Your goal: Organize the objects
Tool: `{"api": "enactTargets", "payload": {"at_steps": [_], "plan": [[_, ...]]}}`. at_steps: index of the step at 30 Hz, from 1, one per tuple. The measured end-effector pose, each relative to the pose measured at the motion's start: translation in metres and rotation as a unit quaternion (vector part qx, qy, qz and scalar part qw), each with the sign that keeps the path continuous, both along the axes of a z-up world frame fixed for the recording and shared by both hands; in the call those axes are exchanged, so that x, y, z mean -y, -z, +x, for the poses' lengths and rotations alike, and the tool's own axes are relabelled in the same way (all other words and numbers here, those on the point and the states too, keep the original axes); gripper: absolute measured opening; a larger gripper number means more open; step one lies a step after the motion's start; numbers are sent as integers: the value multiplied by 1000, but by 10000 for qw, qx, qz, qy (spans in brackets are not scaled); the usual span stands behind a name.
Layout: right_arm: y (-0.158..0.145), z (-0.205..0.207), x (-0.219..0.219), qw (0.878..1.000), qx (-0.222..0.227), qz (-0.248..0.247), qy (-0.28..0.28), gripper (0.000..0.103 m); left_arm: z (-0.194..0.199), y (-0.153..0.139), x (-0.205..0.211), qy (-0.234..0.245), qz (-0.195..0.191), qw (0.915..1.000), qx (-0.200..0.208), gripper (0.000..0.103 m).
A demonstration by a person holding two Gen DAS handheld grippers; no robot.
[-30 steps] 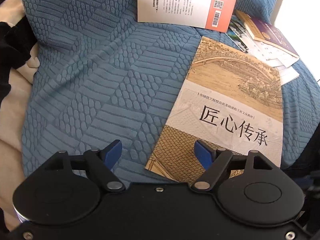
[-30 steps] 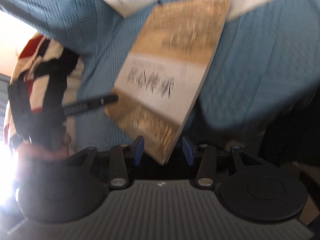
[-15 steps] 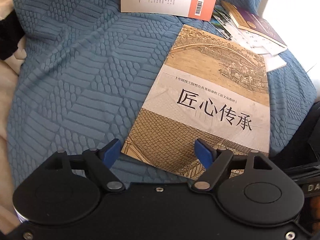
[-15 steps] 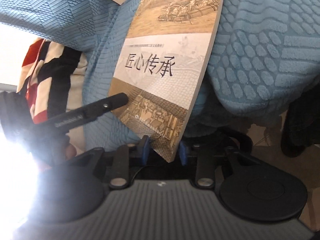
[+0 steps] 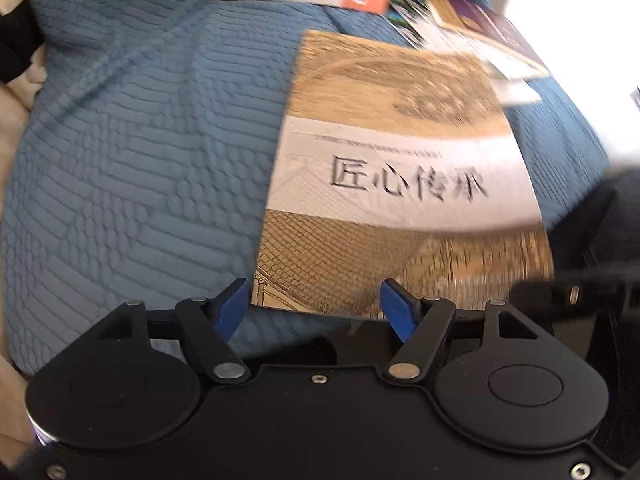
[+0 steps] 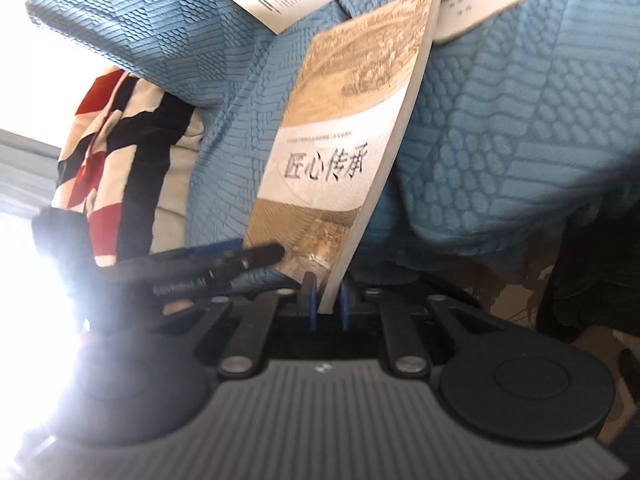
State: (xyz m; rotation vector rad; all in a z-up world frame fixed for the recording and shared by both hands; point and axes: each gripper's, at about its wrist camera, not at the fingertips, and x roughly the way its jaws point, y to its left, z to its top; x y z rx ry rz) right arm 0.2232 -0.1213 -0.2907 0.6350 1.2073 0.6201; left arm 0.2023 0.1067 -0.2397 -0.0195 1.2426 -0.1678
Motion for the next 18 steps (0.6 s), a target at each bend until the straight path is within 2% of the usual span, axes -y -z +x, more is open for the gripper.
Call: {"api": "enactTargets", "payload": {"at_steps": [2,5,10,12,14,18], "plan": [[-6,0,8,9999,121,-56,-105,14,-6,-2,8,128,-85,9998,-81,68],[-13,1,19,9991,306,-235,-197,14,-13,-3,14,72,-403,9990,-161,68],[-13,1,38,9979,373,-530,-82,14,-22,-4,25,9,-777,9967,-244,67],[-10,1,48,9971,367,-666,25,14,-23,-4,32,35,-835,9961,-274,67],[-5,2,52,9978,268,-597,97,14,-23,-2,35,20,-756,9967,-283,67],[1,2,55,9974,184,-673,179,18,-25,-3,21,-435,-1126,9924,-249,69]]}}
